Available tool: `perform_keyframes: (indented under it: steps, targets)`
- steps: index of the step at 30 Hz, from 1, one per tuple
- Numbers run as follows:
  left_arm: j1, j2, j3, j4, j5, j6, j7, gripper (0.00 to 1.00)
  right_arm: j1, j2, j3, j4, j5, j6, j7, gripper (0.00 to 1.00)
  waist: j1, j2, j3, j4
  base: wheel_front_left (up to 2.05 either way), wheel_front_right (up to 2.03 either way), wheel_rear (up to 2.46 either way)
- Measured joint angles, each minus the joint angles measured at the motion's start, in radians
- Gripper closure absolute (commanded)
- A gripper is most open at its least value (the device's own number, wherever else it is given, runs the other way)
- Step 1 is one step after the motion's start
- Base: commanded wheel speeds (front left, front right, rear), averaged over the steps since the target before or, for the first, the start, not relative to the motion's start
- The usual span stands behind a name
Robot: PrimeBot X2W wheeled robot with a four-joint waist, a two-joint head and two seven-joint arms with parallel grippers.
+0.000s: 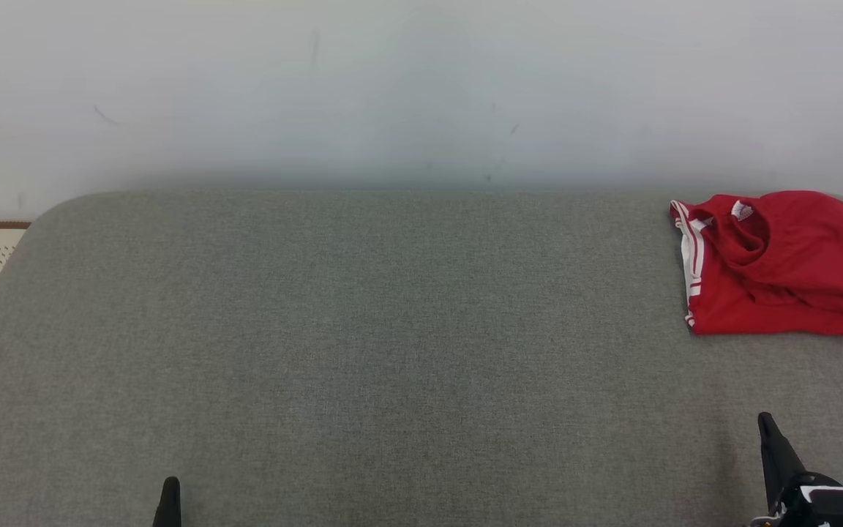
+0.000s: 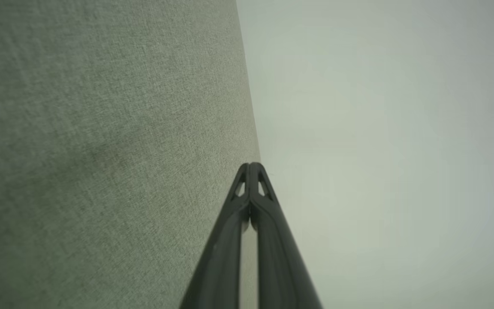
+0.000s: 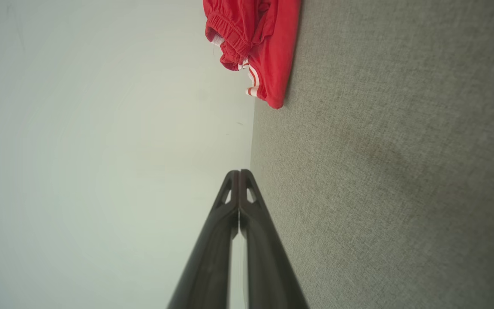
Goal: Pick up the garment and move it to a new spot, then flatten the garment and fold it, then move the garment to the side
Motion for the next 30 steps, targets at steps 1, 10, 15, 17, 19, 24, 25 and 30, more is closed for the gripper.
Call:
perform_keyframes:
  steps: [1,10,15,17,19,24,25,30]
  targets:
    - [-0.001,-0.001,0.001,0.001,-0.010,-0.004,0.001,1.00,0.000,0.000,-0.002,0.001,0.009,0.000,0.004,1.00,0.0000,0.0000,0.001,0.000,0.00,0.00,0.00]
    - [-0.011,-0.012,0.015,0.008,-0.061,-0.021,0.010,1.00,-0.020,0.003,-0.021,0.014,0.074,0.000,0.025,1.00,0.0000,0.0000,0.008,0.004,0.00,0.00,0.00]
    - [-0.012,-0.017,0.023,0.013,-0.091,-0.031,0.017,1.00,-0.023,0.005,-0.031,0.024,0.105,0.000,0.035,1.00,0.0000,0.0000,0.011,0.006,0.00,0.00,0.00]
    - [-0.012,-0.019,0.025,0.015,-0.102,-0.034,0.018,1.00,-0.026,0.006,-0.036,0.027,0.118,0.000,0.038,1.00,0.0000,0.0000,0.013,0.007,0.00,0.00,0.00]
    - [-0.013,-0.021,0.027,0.016,-0.111,-0.035,0.019,1.00,-0.031,0.006,-0.040,0.030,0.133,0.000,0.043,1.00,0.0000,0.0000,0.014,0.007,0.00,0.00,0.00]
    - [-0.015,-0.024,0.032,0.020,-0.137,-0.043,0.025,1.00,-0.040,0.008,-0.048,0.035,0.157,0.000,0.051,1.00,0.0001,0.0000,0.017,0.009,0.00,0.00,0.00]
    - [-0.015,-0.024,0.032,0.020,-0.137,-0.043,0.025,1.00,-0.040,0.008,-0.049,0.035,0.157,0.000,0.051,1.00,0.0000,0.0000,0.017,0.009,0.00,0.00,0.00]
    - [-0.015,-0.024,0.032,0.020,-0.137,-0.043,0.025,1.00,-0.040,0.010,-0.051,0.035,0.157,0.000,0.052,1.00,0.0000,0.0000,0.017,0.009,0.00,0.00,0.00]
